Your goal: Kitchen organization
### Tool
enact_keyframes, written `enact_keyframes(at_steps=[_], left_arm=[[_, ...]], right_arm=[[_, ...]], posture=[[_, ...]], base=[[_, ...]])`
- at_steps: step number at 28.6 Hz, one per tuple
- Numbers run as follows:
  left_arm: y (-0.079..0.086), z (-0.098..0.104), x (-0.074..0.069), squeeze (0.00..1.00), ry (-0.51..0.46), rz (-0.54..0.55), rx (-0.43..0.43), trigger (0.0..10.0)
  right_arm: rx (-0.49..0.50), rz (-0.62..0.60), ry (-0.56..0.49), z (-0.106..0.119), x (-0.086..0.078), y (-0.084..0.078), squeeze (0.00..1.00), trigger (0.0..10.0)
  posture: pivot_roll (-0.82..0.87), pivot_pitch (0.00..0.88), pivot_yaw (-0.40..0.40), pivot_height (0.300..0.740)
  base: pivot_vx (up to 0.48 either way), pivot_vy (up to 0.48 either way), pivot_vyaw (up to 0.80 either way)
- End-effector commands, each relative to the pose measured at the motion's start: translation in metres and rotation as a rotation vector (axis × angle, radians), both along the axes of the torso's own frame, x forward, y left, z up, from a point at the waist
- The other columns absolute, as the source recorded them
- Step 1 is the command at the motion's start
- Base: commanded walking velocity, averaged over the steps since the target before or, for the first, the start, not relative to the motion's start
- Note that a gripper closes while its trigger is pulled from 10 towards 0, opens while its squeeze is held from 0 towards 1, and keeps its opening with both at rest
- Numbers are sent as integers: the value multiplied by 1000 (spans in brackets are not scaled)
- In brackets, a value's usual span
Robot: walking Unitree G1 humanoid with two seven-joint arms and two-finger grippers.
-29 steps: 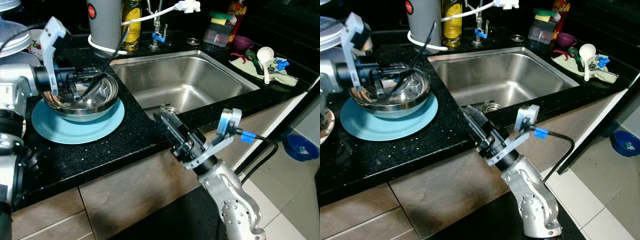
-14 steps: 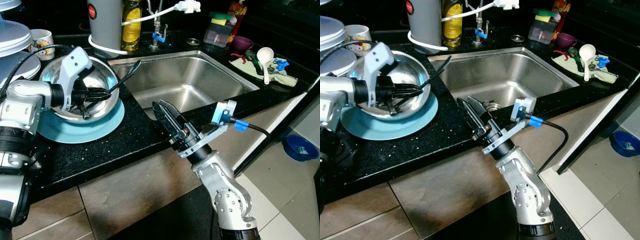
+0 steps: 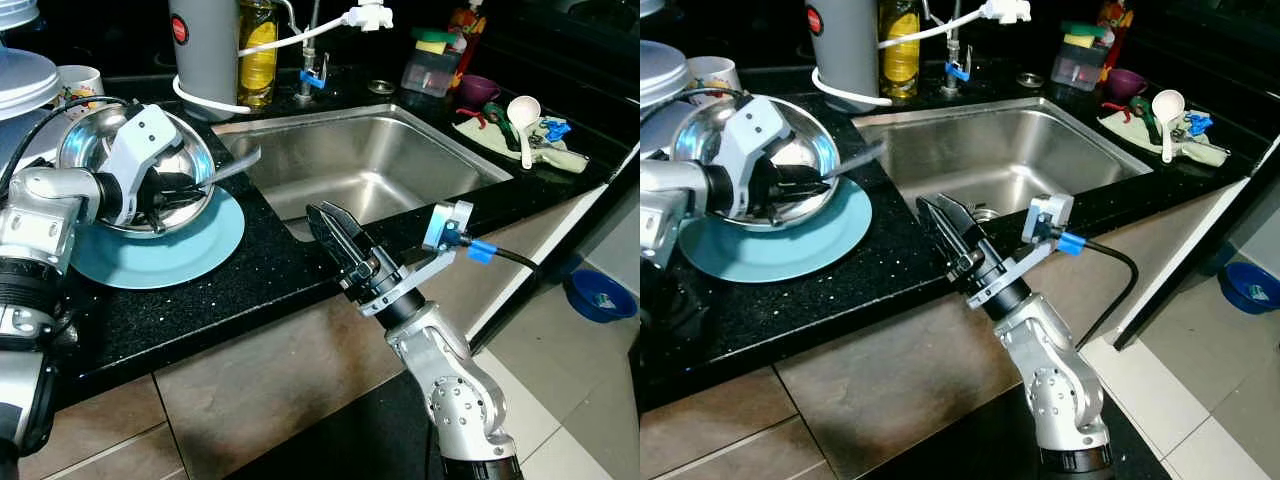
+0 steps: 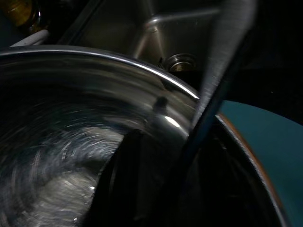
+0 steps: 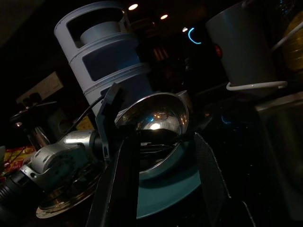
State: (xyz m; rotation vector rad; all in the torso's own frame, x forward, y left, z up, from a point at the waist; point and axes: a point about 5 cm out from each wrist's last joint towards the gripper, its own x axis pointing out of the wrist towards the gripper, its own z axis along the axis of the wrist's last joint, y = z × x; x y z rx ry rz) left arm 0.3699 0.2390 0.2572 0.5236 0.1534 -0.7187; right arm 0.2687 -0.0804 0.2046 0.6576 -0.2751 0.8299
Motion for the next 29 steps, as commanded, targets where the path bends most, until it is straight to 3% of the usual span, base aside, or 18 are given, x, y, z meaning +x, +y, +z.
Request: enact_keyframes(at_steps=[1,2,3,4,14,15,16,17,18,19,29], left_arm=[[-6,3,1,1000,-12,-19,-16,10000],[-8,5,1,1000,-17,-32,-15,10000],[-9,7,1,537,-18,-43,-13,10000],[-10,7,1,0,-17,-51,-8,10000],[-13,9,0,0,-17,-80,27,10000],[-13,9,0,0,-20,-85,32,9373],[-13,9,0,0,-20,-85,32,9373],[-13,10,0,0,-29,-83,41,7098],[-13,11,0,0,-33,-82,46,2588],[-13,12,0,0,-35,-80,49,0],[-12,15,0,0,-55,-78,49,0]], right_arm=[[-2,-32,1,0,1,-7,0,10000],[-3,-33,2,-1,1,-7,0,10000],[-3,-34,3,-1,1,-7,0,10000],[-4,-35,5,-1,1,-7,0,10000],[-9,-41,7,-2,1,-9,0,10000],[-9,-42,6,-2,1,-9,0,10000],[-9,-42,6,-2,1,-9,0,10000],[-9,-43,6,-2,2,-9,0,10000],[-10,-43,5,-2,2,-9,0,10000],[-10,-42,5,-2,2,-9,0,10000],[-12,-31,5,-2,1,-8,0,10000]], posture=[[133,27,-105,740],[133,30,-103,740],[133,30,-103,740],[132,30,-103,740],[132,27,-104,740],[131,24,-104,740],[131,24,-104,740],[132,23,-104,740],[132,22,-105,740],[132,22,-105,740],[134,20,-107,740]], base=[[0,0,0],[0,0,0],[0,0,0],[0,0,0],[0,0,0],[0,0,0],[0,0,0],[0,0,0],[0,0,0],[0,0,0],[0,0,0]])
